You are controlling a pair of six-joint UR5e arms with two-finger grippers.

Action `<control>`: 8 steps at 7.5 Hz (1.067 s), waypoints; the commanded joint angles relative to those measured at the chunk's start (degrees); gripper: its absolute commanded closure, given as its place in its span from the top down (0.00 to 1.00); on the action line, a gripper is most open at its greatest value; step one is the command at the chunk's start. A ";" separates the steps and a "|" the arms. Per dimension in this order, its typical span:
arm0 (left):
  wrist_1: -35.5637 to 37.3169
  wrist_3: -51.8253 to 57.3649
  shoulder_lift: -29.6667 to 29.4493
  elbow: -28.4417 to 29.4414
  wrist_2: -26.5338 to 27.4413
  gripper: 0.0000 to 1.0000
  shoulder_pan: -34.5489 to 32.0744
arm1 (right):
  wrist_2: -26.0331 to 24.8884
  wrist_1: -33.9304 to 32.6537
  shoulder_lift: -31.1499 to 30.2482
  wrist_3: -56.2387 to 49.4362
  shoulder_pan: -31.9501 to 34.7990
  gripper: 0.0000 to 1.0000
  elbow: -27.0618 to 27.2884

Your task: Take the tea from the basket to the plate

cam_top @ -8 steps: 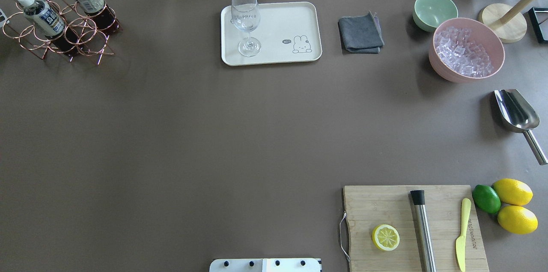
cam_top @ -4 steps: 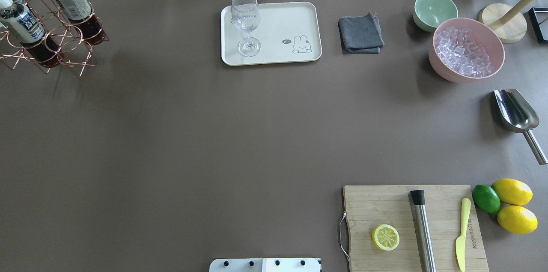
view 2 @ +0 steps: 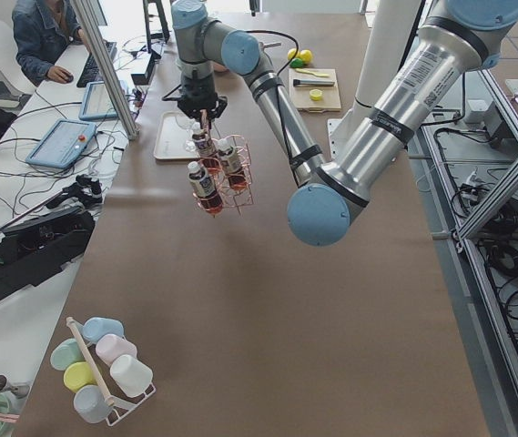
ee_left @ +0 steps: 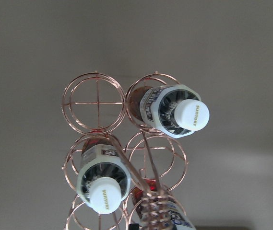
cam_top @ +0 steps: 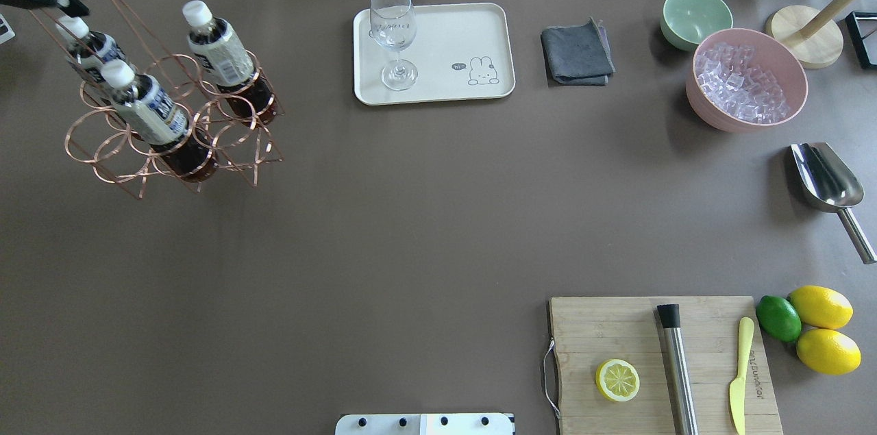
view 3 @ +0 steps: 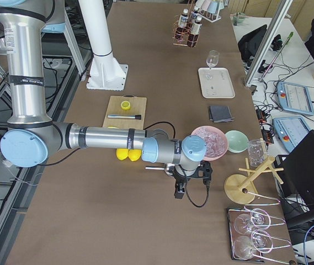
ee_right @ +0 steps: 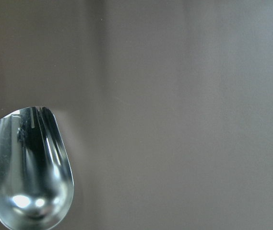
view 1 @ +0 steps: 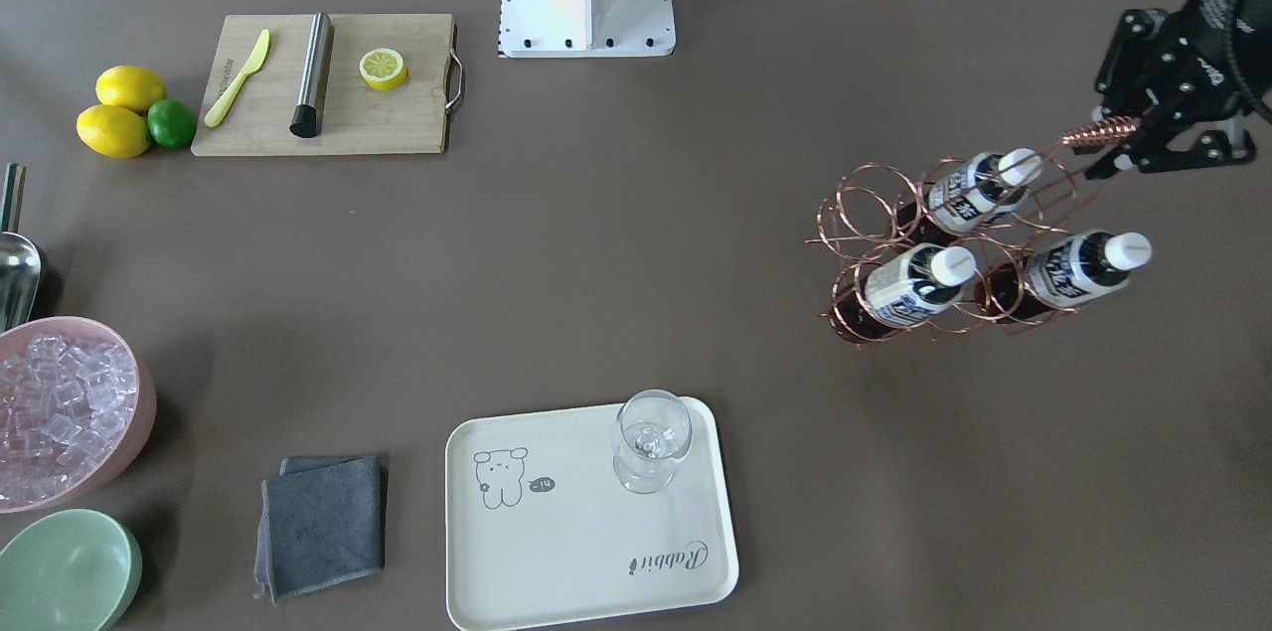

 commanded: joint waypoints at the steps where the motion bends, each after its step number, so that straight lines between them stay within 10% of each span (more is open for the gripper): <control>1: 0.22 -20.30 -8.48 -4.92 3.90 0.00 15.72 | 0.00 0.00 -0.09 0.03 0.07 1.00 0.28; 4: -0.65 -33.52 -19.85 -2.13 10.51 0.00 30.57 | 0.09 0.00 -0.26 -0.23 0.07 1.00 0.02; 8: -2.33 -36.98 -21.36 -2.20 15.45 0.00 33.78 | 0.00 0.00 0.17 0.12 -0.02 1.00 0.02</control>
